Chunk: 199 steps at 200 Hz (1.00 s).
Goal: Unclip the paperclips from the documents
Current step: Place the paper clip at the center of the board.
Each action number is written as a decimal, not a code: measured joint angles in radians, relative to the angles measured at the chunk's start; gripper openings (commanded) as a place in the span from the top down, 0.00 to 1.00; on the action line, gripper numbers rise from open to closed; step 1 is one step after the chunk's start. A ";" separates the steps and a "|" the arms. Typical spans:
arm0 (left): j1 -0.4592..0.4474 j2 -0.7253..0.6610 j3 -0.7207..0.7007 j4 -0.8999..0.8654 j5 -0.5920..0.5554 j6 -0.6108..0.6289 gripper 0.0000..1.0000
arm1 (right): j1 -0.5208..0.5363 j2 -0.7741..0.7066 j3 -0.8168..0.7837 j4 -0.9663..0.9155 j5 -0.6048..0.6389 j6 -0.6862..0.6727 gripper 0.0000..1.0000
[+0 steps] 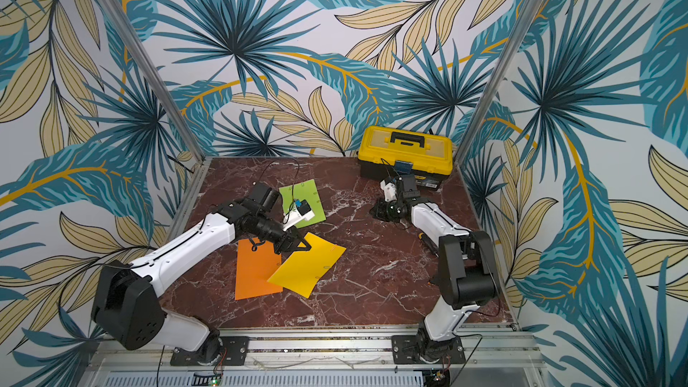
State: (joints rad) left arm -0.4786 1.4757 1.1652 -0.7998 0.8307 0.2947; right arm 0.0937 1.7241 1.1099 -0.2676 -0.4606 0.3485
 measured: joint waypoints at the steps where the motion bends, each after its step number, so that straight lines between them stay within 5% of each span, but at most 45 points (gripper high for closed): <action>1: 0.000 0.000 0.000 0.000 0.000 0.000 1.00 | -0.002 0.003 0.000 0.002 0.002 0.004 1.00; 119: 0.002 0.003 0.000 0.001 -0.027 -0.015 1.00 | -0.034 0.125 -0.003 0.025 0.090 0.135 1.00; 199: 0.006 -0.014 -0.001 0.076 -0.035 -0.061 1.00 | -0.034 0.133 -0.003 -0.031 0.126 0.107 0.73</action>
State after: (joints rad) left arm -0.4728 1.4620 1.1645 -0.7235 0.7959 0.2337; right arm 0.0597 1.8572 1.1069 -0.2981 -0.3351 0.4553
